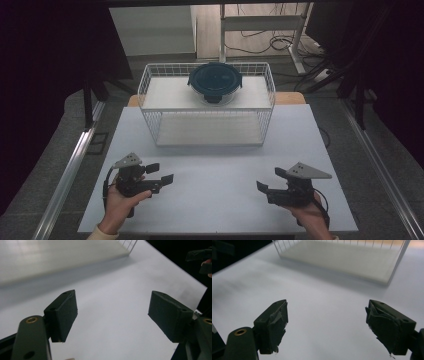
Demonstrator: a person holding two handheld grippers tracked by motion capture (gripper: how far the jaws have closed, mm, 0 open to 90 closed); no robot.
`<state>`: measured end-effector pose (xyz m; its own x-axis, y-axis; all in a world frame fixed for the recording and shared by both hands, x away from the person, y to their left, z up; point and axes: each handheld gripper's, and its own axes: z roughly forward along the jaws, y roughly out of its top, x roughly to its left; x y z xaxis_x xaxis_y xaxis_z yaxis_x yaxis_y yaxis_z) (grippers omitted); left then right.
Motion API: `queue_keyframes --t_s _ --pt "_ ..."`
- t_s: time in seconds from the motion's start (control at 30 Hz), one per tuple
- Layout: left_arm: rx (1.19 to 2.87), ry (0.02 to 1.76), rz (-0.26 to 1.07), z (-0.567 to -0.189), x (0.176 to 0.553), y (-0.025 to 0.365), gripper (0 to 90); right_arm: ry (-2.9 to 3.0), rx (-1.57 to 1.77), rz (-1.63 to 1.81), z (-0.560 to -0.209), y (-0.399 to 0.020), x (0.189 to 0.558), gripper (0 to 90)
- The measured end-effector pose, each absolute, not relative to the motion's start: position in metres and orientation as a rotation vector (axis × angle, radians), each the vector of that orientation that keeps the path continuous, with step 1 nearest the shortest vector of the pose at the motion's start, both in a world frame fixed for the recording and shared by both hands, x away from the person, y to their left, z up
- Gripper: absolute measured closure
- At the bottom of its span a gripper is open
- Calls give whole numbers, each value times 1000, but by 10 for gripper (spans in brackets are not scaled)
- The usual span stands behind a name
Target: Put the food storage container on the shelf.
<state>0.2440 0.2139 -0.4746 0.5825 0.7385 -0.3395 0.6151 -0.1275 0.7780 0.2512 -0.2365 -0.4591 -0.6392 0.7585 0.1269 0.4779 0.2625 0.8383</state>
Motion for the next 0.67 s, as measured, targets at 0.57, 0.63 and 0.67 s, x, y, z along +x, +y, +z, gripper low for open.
queue_keyframes --t_s 0.57,0.63,0.67 --pt "1896 1139 184 -498 241 213 225 2243 1193 1316 -476 -241 253 164" --pt "1896 1146 193 -499 242 214 223 2240 1189 1316 -476 -241 252 157" --pt "1896 1146 199 -499 242 215 223 2240 1186 1314 -477 -242 253 154"
